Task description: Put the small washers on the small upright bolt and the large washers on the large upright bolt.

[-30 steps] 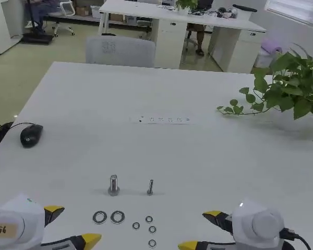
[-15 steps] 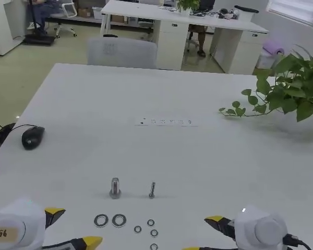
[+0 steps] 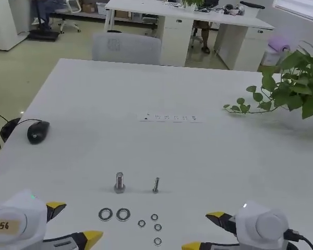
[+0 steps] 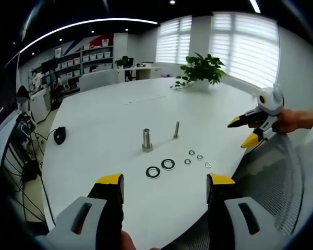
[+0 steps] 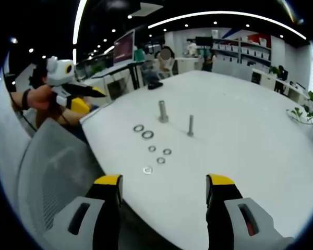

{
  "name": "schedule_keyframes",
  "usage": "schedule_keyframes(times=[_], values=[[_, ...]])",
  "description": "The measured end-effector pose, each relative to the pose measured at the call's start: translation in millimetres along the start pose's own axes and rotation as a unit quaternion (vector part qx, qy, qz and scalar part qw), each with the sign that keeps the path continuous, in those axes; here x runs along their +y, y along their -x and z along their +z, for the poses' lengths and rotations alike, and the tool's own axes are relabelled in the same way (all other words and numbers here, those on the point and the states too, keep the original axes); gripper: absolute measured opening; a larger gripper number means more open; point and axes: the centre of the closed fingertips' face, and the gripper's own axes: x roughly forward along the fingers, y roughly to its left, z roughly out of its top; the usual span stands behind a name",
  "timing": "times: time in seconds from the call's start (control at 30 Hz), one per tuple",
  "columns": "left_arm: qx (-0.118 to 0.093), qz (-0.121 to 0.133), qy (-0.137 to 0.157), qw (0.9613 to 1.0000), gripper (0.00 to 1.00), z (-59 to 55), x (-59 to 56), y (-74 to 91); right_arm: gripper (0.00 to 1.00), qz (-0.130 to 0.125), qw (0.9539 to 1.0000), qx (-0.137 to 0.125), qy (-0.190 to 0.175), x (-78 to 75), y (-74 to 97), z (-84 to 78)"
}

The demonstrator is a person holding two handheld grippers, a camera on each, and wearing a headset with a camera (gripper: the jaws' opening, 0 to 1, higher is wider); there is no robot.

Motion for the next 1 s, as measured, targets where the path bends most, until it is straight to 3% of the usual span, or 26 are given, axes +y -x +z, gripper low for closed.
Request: schedule_keyframes(times=[0.7,1.0], values=[[-0.005,0.003,0.006,1.0,0.64,2.0,-0.1,2.0,0.65,0.0,1.0,0.004,-0.002,-2.2,-1.1,2.0],[-0.002,0.009,0.006,0.9999,0.64,3.8,-3.2,4.1,0.63,0.017,0.9996,0.018,0.01,-1.6,-13.9,4.8]])
